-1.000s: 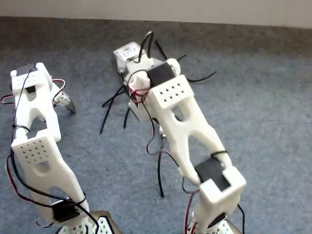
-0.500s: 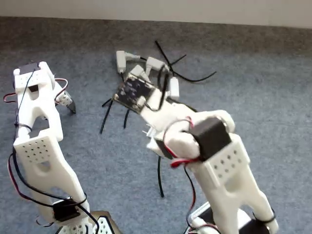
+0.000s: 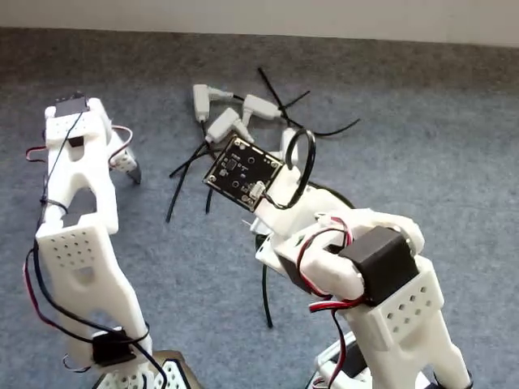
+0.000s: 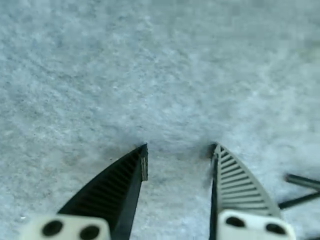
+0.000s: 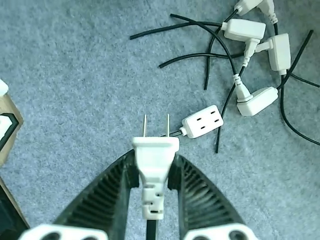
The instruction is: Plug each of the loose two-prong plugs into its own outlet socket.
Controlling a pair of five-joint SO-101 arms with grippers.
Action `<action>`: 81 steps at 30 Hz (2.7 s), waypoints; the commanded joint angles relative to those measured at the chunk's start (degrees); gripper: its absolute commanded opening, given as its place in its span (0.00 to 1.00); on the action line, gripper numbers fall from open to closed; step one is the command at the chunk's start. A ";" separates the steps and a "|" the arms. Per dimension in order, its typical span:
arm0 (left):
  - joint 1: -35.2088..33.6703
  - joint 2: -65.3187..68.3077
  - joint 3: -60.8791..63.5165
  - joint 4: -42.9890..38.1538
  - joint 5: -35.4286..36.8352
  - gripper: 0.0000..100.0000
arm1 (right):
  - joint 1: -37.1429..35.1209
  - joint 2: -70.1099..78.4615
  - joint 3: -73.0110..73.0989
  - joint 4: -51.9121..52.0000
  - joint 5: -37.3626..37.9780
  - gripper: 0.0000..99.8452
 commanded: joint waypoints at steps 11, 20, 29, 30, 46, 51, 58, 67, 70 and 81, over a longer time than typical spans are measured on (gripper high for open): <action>11.74 -36.70 18.15 3.16 -2.73 0.23 | -0.22 -1.36 -1.54 2.24 -0.88 0.02; 12.79 -68.26 60.44 -27.96 -2.46 0.23 | -0.57 -9.80 -0.75 2.24 -2.02 0.02; 20.26 -90.33 95.43 -63.47 -2.37 0.23 | -0.66 -9.89 5.23 1.98 -1.93 0.02; 22.37 -91.91 97.27 -64.62 -2.46 0.23 | -0.66 -9.89 5.23 1.89 -1.93 0.02; 26.95 -86.55 94.02 -65.14 -2.20 0.23 | -7.34 -9.80 10.77 0.40 -1.93 0.02; 25.27 -86.64 90.15 -65.14 2.64 0.23 | -7.34 -9.80 13.93 -2.15 -1.93 0.02; 31.96 -86.64 90.59 -65.14 7.12 0.23 | -7.34 -9.80 15.69 -4.00 -0.79 0.02; 39.69 -86.11 93.41 -70.95 7.03 0.23 | -8.92 -9.80 15.69 -4.18 -0.88 0.02; 39.78 -86.11 96.84 -77.45 7.03 0.23 | -11.38 -9.80 15.69 -4.09 -1.23 0.02; 45.58 -86.11 101.85 -81.49 0.35 0.23 | -12.09 -9.71 15.25 -7.43 -2.55 0.02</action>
